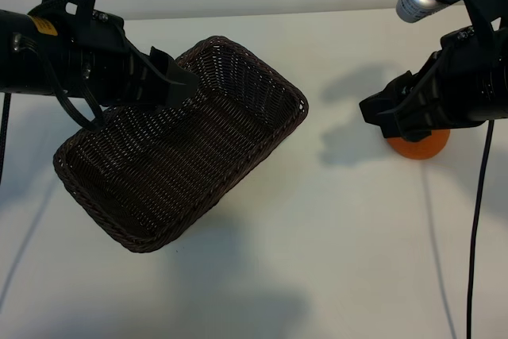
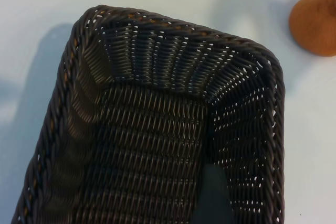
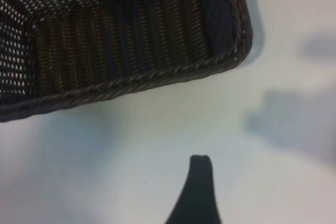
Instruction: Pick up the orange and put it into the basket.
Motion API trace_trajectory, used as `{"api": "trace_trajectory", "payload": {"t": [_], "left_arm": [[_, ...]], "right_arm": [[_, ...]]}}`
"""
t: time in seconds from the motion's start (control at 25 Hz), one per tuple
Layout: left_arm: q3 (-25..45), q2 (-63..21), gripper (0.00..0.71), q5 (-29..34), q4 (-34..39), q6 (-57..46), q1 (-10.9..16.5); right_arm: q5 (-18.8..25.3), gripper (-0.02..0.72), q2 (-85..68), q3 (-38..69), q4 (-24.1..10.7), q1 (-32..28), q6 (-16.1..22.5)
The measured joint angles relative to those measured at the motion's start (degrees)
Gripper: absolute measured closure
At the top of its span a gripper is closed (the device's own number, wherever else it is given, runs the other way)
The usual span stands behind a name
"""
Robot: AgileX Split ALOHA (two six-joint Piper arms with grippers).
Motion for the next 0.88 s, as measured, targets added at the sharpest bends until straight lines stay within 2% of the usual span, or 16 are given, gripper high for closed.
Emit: {"api": "trace_trajectory", "payload": {"t": [0.6, 0.88], "left_arm": [[0.00, 0.00, 0.121, -0.05, 0.00, 0.00, 0.00], [0.00, 0.00, 0.121, -2.66, -0.06, 0.00, 0.00]], "right_arm": [[-0.55, 0.102, 0.00, 0.00, 0.00, 0.00, 0.12], [-0.55, 0.103, 0.00, 0.00, 0.00, 0.00, 0.07]]}}
